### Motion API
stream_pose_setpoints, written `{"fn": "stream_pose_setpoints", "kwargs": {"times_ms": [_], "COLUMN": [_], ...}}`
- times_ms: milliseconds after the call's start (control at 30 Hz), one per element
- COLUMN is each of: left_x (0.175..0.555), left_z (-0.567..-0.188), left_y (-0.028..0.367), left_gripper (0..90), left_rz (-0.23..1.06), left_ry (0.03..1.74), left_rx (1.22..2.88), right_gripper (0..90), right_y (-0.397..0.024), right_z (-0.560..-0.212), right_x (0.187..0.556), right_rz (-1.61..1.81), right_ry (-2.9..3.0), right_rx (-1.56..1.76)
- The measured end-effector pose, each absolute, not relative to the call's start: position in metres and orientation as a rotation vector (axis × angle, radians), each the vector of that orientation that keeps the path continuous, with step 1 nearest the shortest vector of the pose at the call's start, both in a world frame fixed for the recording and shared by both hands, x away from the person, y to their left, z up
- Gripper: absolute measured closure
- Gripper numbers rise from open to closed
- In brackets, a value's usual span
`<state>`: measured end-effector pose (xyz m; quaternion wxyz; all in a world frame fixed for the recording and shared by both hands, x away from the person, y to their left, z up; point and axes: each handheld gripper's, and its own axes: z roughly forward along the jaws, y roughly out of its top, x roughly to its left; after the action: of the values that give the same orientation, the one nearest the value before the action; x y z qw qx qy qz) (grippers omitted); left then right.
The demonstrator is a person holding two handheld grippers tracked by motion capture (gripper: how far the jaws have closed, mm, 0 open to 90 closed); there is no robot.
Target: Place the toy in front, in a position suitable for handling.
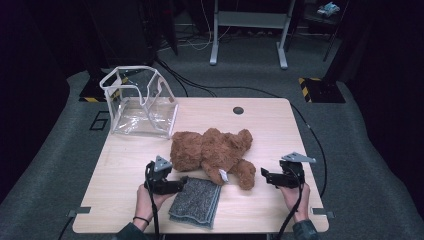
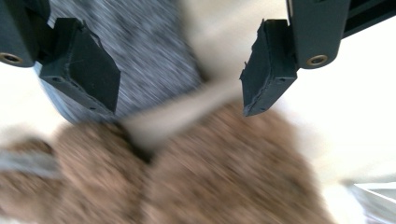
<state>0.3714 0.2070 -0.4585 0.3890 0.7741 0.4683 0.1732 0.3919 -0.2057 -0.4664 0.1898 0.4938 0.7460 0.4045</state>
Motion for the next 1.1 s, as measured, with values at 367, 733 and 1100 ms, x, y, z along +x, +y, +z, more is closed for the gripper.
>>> {"fn": "stream_pose_setpoints", "kwargs": {"times_ms": [367, 733, 1100], "left_x": [0.415, 0.428, 0.43], "left_z": [-0.456, -0.471, -0.47], "left_y": [0.206, 0.204, 0.207], "left_gripper": [17.6, 42.4, 61.6], "left_rz": [0.441, 0.382, 0.389], "left_ry": [1.183, 1.163, 1.153], "left_rx": [1.945, 1.921, 1.874], "right_gripper": [11.8, 52.8, 72.9], "right_y": [-0.138, -0.115, -0.109], "right_z": [-0.433, -0.451, -0.445], "right_x": [0.437, 0.459, 0.457], "right_rz": [1.176, 1.136, 1.178], "right_ry": [2.236, 2.347, 2.3], "right_rx": [1.264, 1.284, 1.221]}}
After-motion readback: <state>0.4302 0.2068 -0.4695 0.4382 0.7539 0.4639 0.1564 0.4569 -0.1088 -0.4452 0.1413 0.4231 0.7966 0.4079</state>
